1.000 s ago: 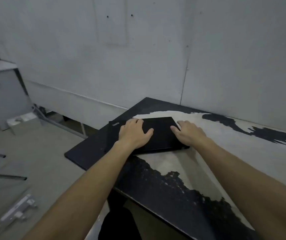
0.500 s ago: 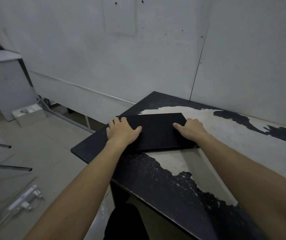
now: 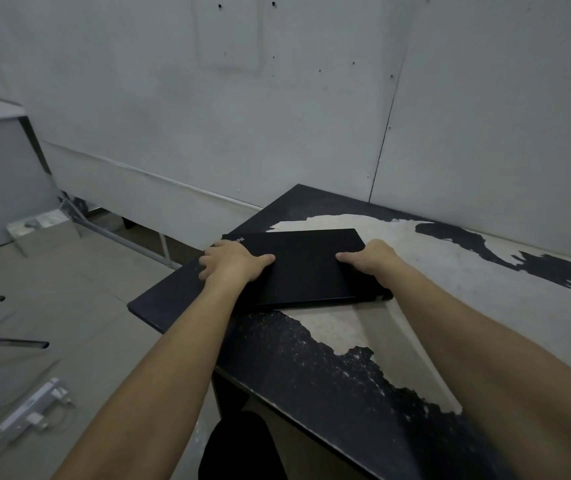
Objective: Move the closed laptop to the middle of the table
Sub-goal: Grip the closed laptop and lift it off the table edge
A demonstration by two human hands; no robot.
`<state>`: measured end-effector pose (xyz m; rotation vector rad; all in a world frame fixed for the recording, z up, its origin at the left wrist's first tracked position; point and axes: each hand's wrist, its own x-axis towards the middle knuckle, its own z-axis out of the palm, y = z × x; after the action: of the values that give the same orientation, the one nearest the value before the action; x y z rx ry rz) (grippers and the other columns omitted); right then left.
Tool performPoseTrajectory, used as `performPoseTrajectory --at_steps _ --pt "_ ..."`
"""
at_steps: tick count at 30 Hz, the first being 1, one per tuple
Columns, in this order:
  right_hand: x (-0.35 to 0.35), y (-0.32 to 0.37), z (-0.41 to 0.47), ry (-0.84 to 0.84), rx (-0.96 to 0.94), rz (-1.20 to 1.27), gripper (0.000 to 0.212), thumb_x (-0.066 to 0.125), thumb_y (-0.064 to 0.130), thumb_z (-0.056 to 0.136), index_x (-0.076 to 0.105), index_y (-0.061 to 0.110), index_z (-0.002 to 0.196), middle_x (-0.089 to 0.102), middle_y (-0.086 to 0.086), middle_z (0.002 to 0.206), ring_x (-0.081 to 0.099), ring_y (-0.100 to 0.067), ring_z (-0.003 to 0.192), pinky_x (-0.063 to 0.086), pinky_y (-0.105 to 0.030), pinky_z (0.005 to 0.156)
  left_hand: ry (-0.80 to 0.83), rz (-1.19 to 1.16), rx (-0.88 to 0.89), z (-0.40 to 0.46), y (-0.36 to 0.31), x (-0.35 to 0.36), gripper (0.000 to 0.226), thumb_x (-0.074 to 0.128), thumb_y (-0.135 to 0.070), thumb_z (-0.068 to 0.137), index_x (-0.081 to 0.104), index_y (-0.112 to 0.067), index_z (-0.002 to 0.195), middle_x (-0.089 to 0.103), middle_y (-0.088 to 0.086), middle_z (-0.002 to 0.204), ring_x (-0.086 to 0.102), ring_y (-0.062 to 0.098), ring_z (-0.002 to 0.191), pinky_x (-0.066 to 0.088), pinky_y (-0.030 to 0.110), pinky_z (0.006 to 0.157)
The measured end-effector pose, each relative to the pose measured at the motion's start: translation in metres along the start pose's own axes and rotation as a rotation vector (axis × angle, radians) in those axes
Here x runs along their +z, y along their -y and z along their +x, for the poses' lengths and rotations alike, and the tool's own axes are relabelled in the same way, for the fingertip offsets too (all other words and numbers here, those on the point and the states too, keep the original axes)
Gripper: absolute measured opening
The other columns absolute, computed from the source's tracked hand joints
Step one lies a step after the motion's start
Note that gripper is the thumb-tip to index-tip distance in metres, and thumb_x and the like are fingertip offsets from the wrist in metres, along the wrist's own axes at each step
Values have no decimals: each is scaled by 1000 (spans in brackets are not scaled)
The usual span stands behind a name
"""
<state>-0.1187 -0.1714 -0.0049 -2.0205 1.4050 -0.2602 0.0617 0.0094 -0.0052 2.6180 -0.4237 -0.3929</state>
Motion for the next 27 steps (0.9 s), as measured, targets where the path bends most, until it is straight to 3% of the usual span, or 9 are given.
performPoseTrajectory --at_steps 3,5,8,13,17,25,27 --pt "-5 -3 0 39 22 191 47 84 48 77 55 11 82 61 -5 88 61 -24 79 47 -33 60 27 12 46 11 1 -1 117 69 -78 70 36 1 150 45 20 148 42 39 134 42 52 107" --pt "-10 -3 -2 65 53 324 45 86 44 75 53 15 78 60 -2 83 58 -20 72 41 -30 52 38 -1 79 16 1 0 107 66 -77 73 45 -3 146 51 19 145 45 39 132 41 49 107" --pt "-22 -5 -6 152 91 413 41 87 41 76 56 15 83 64 -3 87 63 -21 75 45 -30 53 49 -76 90 18 -1 -1 100 67 -76 73 50 -6 142 53 20 142 48 40 130 43 50 106" --pt "-51 -17 -13 288 105 501 42 87 33 79 69 7 107 78 -10 99 75 -28 88 60 -36 67 106 -184 145 17 -10 -1 103 74 -72 69 48 -6 144 55 20 142 53 40 128 46 50 107" --pt "-71 -32 -23 347 131 670 38 81 33 84 71 8 112 81 -10 92 79 -25 77 62 -35 54 165 -233 238 13 -24 0 96 76 -68 72 53 -5 140 59 20 138 55 37 126 46 48 107" --pt "-101 -69 -51 108 129 962 23 77 26 90 67 12 105 79 -9 73 77 -27 61 59 -42 44 195 -180 351 -14 -80 8 101 74 -70 73 49 -2 143 47 23 147 52 38 127 46 46 106" --pt "-105 -78 -58 66 109 1022 22 74 23 92 67 12 109 80 -9 77 78 -27 65 61 -42 48 206 -191 379 -22 -90 13 99 74 -70 73 50 -2 141 46 24 149 51 40 129 45 48 107"
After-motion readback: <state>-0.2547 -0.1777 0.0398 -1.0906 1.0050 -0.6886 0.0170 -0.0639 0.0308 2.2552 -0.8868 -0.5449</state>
